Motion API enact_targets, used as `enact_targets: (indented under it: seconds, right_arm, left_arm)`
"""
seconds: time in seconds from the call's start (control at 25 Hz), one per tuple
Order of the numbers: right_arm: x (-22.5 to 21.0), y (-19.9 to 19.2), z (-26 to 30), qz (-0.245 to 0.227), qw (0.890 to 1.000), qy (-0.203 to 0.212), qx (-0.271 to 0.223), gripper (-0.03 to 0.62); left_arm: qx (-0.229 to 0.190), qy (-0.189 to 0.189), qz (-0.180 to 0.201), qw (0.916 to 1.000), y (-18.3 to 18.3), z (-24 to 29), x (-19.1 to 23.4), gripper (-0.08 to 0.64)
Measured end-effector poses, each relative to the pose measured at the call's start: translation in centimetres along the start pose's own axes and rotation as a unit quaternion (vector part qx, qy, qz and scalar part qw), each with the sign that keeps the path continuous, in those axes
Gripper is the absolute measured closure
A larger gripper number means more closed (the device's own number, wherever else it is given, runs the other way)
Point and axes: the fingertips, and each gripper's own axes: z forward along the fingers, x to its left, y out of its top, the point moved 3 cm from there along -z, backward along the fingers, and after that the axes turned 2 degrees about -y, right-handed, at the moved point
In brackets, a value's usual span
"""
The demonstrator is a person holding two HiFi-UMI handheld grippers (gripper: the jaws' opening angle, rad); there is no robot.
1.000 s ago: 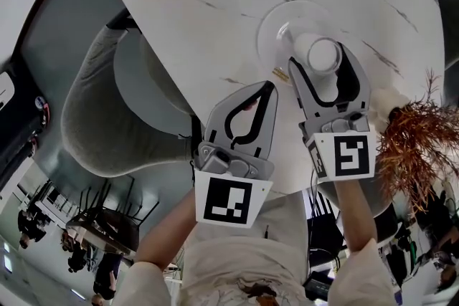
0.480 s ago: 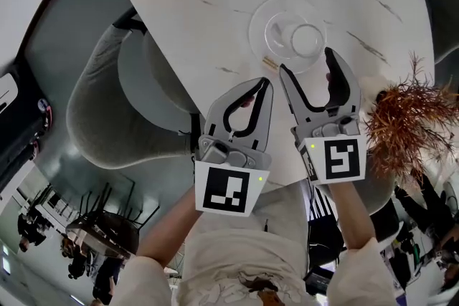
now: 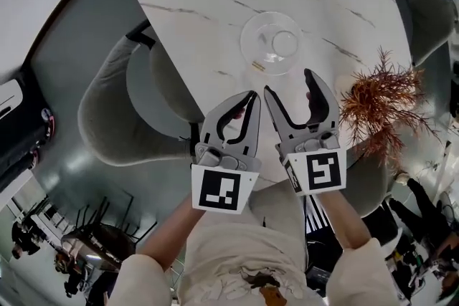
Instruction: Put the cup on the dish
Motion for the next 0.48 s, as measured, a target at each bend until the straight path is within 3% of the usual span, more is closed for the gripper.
enact_targets:
  seconds: [0.48]
  right_arm:
    - [1.7,5.2,-9.3,0.0,0.999,0.024,-0.033,0.276]
  left_arm:
    - [-0.039,0.023,-0.019,0.9988,5.1,-6.1,-4.3,0.555]
